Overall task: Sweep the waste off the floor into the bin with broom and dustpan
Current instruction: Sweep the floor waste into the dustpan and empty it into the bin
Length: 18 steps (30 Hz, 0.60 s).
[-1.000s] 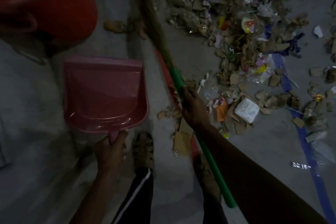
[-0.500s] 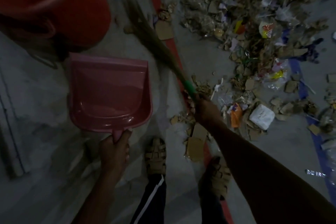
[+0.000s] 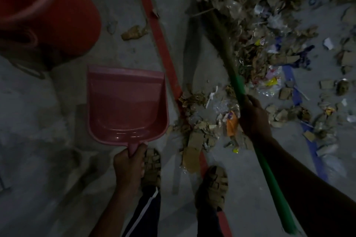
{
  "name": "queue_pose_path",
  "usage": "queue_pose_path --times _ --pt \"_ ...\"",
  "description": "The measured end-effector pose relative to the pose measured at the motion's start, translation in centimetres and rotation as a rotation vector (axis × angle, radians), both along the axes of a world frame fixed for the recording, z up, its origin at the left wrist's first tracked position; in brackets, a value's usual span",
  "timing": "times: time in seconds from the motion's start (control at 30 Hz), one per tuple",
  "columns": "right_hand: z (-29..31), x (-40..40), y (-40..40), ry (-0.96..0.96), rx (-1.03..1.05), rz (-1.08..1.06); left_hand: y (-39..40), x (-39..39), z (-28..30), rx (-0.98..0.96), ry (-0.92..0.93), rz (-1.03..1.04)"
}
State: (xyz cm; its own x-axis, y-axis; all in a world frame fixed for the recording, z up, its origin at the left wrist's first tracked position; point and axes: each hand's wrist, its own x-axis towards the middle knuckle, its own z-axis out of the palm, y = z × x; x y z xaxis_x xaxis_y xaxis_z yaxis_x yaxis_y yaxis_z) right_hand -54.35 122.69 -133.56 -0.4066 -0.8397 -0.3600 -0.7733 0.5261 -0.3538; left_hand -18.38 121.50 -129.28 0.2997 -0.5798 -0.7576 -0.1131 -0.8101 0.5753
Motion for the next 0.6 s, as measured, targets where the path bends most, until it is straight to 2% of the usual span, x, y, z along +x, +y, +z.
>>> queue_pose_path --times 0.17,0.37,0.6 --pt "-0.6 5.3 0.6 -0.183 -0.178 0.091 0.1 -0.6 -0.1 0.019 -0.003 0.068" --pt "-1.7 12.6 -2.3 -0.412 -0.157 0.059 -0.5 1.4 -0.3 0.01 -0.039 0.144" --pt "-1.7 18.1 -9.9 -0.425 -0.165 0.26 -1.3 4.8 0.1 0.028 -0.116 0.156"
